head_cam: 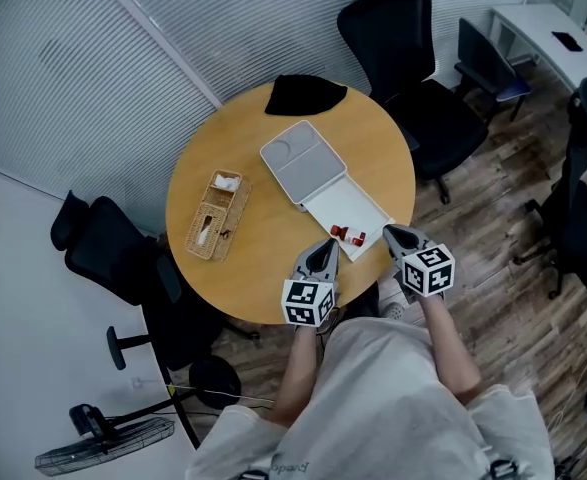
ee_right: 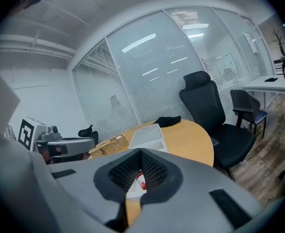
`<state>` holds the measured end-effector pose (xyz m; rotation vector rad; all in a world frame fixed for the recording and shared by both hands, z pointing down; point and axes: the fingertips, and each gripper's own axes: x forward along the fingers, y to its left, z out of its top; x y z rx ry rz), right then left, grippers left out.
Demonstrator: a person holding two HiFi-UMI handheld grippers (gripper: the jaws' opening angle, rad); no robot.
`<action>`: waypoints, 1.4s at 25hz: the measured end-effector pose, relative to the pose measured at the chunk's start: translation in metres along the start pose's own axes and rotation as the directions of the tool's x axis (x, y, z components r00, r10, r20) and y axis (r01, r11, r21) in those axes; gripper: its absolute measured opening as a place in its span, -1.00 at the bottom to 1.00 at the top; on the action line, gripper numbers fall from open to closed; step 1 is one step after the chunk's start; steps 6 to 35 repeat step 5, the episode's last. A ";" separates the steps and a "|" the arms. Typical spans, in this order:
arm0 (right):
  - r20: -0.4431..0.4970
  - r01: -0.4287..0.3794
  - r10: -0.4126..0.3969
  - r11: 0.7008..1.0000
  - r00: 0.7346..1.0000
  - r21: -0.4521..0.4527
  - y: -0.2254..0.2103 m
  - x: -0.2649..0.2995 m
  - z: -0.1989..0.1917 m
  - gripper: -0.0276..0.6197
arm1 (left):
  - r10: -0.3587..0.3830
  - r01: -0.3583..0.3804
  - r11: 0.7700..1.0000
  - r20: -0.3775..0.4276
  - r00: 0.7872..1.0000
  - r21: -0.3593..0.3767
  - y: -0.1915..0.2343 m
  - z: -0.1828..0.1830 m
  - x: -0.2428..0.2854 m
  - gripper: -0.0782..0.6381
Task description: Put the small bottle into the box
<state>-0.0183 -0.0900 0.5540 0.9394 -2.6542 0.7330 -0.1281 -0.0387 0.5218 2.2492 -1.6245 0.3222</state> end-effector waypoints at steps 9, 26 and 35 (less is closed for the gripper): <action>0.001 0.000 0.000 1.000 1.000 -0.002 0.001 0.001 -0.002 -0.86 | 0.004 -0.004 1.000 -0.010 1.000 -0.001 0.001 -0.005 -0.001 -0.70; 0.001 0.000 0.000 1.000 1.000 -0.002 0.001 0.001 -0.002 -0.86 | 0.004 -0.004 1.000 -0.010 1.000 -0.001 0.001 -0.005 -0.001 -0.70; 0.001 0.000 0.000 1.000 1.000 -0.002 0.001 0.001 -0.002 -0.86 | 0.004 -0.004 1.000 -0.010 1.000 -0.001 0.001 -0.005 -0.001 -0.70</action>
